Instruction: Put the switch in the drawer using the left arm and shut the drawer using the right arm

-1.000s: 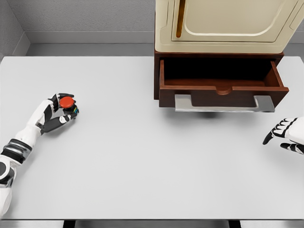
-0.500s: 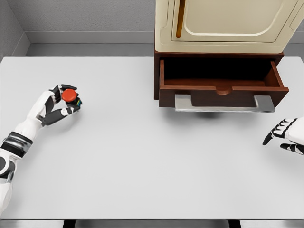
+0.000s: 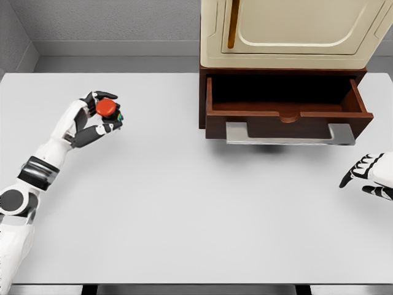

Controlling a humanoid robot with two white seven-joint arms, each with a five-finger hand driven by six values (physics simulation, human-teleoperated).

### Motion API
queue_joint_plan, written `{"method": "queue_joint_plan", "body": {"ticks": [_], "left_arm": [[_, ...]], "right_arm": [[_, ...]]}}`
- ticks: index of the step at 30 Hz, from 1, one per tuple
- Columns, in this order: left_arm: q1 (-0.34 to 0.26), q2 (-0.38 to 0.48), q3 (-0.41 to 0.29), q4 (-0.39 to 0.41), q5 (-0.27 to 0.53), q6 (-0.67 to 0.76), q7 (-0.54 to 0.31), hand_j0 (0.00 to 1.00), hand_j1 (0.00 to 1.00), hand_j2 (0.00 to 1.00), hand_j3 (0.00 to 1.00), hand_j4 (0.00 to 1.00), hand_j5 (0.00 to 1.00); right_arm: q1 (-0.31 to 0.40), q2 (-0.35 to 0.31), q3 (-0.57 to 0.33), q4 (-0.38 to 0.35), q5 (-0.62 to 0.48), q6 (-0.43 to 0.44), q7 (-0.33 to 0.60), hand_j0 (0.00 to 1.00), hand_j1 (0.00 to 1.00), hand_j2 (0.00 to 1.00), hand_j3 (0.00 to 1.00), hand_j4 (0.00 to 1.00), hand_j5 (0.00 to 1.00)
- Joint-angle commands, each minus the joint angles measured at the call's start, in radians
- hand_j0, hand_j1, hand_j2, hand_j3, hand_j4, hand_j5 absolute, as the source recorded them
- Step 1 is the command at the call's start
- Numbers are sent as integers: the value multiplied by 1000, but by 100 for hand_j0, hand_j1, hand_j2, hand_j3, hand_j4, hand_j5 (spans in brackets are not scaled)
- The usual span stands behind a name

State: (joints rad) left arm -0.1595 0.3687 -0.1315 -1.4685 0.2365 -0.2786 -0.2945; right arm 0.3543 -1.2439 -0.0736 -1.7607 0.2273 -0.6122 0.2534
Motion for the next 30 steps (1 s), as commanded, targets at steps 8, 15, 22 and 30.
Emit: {"method": "queue_joint_plan", "body": {"ticks": [8, 15, 22, 30], "left_arm": [[-23, -45, -34, 2, 4, 4, -2, 51, 51, 51, 51, 51, 51], [-37, -45, -43, -1, 4, 6, 0, 51, 51, 51, 51, 51, 51], [-72, -60, -73, -1, 3, 6, -2, 51, 51, 51, 51, 51, 51], [-103, -82, -96, -1, -5, 6, 0, 51, 51, 51, 51, 51, 51]], "right_arm": [[-2, -2, 0, -2, -6, 1, 0, 60, 60, 60, 60, 60, 60], [0, -2, 0, -5, -6, 1, 0, 60, 60, 60, 60, 60, 60], [0, -2, 0, -5, -6, 1, 0, 60, 60, 60, 60, 60, 60], [0, -2, -2, -5, -6, 1, 0, 59, 59, 59, 59, 59, 59]]}}
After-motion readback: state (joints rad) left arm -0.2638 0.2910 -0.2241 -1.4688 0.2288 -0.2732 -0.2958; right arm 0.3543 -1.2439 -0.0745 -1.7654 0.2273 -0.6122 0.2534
